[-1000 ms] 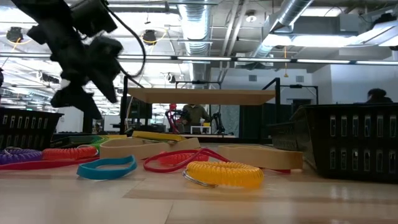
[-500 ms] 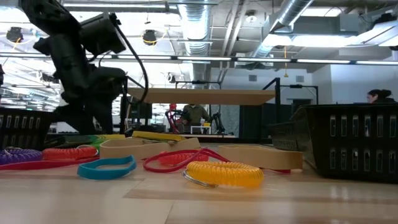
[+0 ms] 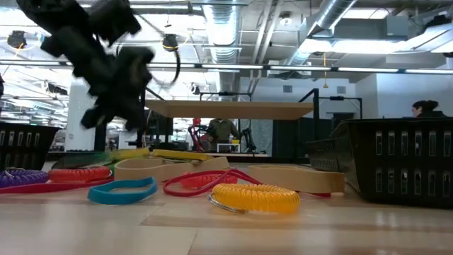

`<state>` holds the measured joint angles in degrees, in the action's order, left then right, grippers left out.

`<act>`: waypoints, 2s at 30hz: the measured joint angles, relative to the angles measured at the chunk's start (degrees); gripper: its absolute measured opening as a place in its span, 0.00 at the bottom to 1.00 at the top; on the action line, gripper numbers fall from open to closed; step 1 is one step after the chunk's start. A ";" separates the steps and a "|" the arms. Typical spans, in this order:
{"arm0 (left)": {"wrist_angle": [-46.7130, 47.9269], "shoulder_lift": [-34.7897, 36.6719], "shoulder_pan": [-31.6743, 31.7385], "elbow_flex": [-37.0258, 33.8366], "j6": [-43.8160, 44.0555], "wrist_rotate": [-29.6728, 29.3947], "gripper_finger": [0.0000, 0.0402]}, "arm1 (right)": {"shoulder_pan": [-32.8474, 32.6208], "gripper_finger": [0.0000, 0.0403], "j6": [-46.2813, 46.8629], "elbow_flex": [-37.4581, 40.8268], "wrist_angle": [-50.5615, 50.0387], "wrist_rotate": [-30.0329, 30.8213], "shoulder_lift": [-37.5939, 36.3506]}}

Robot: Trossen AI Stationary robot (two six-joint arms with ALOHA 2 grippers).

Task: Pick & Place Office Desk Supplies
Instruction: Put the black rubber band into the top right black bin

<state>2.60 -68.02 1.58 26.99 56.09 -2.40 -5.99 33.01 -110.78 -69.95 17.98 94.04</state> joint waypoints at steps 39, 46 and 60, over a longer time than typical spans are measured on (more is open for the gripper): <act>-35.74 -30.39 11.87 71.51 -7.94 38.21 0.00 | 8.49 0.14 -5.97 0.00 28.34 -18.60 -17.26; -34.42 -34.32 12.07 75.69 -7.34 38.10 0.00 | 7.35 0.14 -5.97 -0.02 28.79 -19.40 -17.31; -34.25 -34.58 12.32 77.61 -7.68 37.47 0.01 | 7.07 0.14 -5.01 0.00 29.33 -19.72 -16.83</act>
<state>-31.65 -102.61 13.90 104.60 48.41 35.07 1.08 28.00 -110.78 -40.61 -1.75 77.21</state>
